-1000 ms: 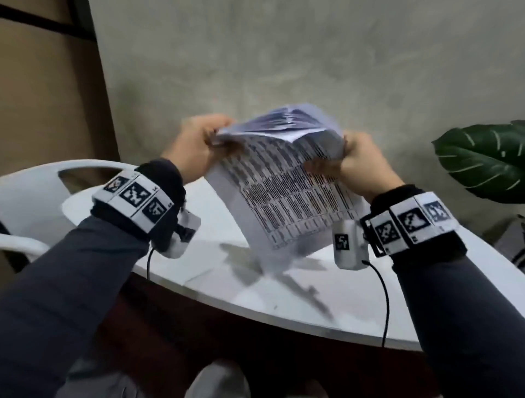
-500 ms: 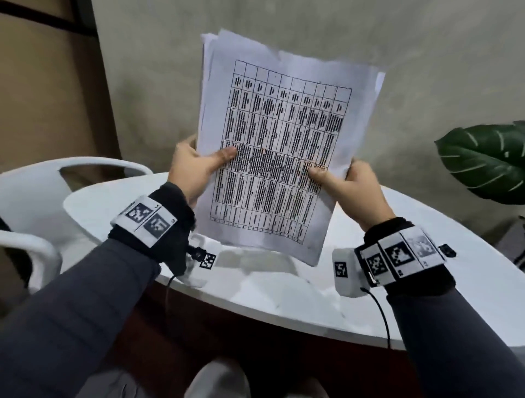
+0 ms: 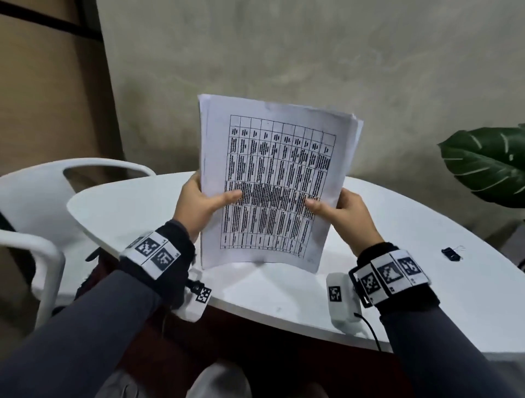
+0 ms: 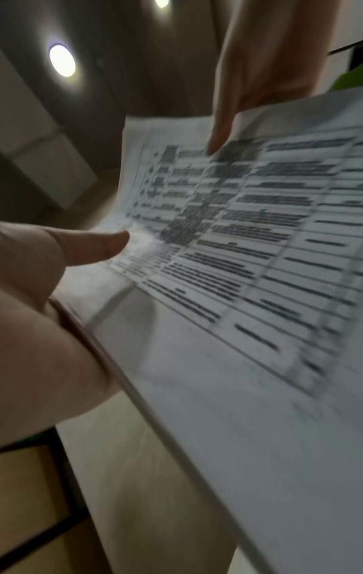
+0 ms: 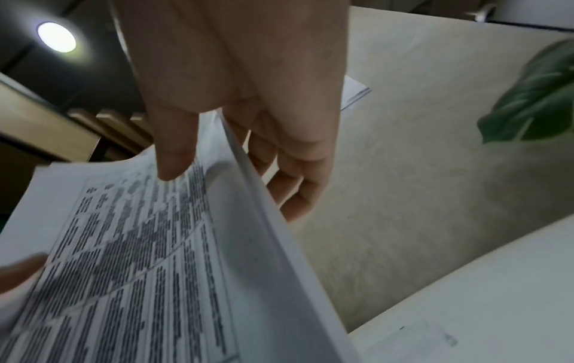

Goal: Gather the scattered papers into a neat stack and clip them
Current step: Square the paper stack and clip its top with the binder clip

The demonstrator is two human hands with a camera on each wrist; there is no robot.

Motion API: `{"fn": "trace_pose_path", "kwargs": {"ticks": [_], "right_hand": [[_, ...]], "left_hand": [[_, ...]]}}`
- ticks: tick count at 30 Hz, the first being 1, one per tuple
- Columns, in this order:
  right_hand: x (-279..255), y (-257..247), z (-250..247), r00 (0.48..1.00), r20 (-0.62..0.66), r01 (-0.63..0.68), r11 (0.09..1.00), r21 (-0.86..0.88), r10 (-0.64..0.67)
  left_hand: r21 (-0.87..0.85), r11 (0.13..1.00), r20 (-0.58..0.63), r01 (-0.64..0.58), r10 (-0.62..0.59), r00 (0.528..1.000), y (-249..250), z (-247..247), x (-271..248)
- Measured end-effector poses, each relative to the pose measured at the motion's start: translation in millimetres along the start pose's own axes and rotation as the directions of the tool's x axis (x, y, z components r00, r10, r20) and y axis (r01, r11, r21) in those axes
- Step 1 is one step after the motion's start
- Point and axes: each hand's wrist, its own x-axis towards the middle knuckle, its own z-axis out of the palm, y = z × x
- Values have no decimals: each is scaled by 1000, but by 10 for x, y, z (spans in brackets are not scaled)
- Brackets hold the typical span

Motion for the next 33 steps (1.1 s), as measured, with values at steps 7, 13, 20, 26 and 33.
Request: {"fn": "trace_pose_path", "kwargs": {"ticks": [7,13,20,26,33], "right_hand": [[154,-397,-57,990,-17,138,961,241,-138],[309,-720,-22,984,-93,174,902,395,-149],[338,-496,34,994,-79,100,913,394,-75],[446,-575,10,946,-235,286,917,277,-224],[593,-639,-75,737,-185,531,726,-437,-650]], "left_hand": [[-65,994,-28,-86,85,996,407,-18,203],[-60,995,-35,-81,79,996,439,32,291],[-50,996,-6,-76,76,997,368,-27,271],[-21,978,-81,-206,204,976,636,-2,459],[254,857,44,-448,453,891,612,-34,551]]}}
